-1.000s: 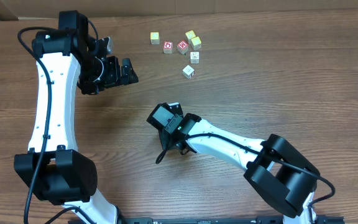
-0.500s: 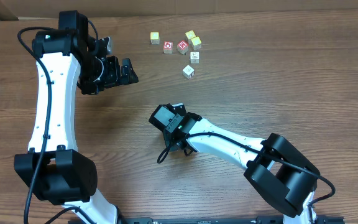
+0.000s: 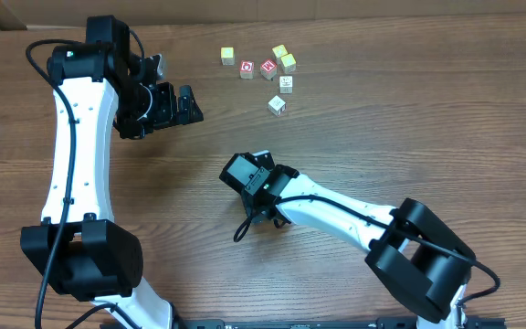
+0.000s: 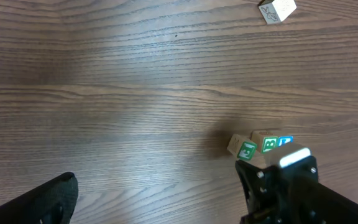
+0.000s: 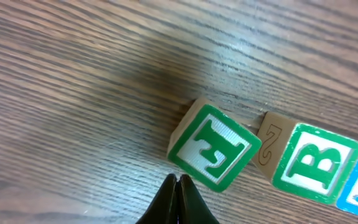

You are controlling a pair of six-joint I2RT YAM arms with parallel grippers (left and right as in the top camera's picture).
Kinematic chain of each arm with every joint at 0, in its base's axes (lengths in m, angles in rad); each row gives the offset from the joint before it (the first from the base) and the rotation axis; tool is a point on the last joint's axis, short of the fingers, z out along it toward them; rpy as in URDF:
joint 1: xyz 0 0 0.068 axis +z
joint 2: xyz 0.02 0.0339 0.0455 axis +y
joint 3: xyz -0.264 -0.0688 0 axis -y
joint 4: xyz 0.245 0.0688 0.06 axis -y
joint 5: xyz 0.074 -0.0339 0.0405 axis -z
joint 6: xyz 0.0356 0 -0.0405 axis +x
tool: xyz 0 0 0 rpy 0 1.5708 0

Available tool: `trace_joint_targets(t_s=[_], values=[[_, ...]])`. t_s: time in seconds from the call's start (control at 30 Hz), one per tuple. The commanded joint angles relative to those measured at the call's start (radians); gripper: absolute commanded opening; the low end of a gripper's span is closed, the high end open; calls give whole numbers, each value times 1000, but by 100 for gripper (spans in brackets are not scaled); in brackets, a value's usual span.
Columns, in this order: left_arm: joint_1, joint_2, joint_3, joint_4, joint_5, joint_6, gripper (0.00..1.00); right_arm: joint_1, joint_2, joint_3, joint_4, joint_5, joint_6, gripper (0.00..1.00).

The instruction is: Flip 5 blocks

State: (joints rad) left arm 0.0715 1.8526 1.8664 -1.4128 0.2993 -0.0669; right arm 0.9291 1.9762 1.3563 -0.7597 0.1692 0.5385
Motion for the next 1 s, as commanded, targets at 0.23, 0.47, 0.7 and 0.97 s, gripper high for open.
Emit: trace_joint_targets(t_s=[0.23, 0.47, 0.7, 0.97], values=[[-6, 11, 20, 3, -4, 11, 100, -6, -42, 18, 174, -95, -15, 4], [-7, 11, 20, 3, -4, 11, 100, -5, 21, 18, 160, -73, -16, 4], [-7, 11, 20, 3, -4, 11, 100, -7, 34, 18, 101, -11, -15, 4], [-6, 11, 20, 3, -4, 11, 99, -6, 34, 18, 126, 20, -12, 4]])
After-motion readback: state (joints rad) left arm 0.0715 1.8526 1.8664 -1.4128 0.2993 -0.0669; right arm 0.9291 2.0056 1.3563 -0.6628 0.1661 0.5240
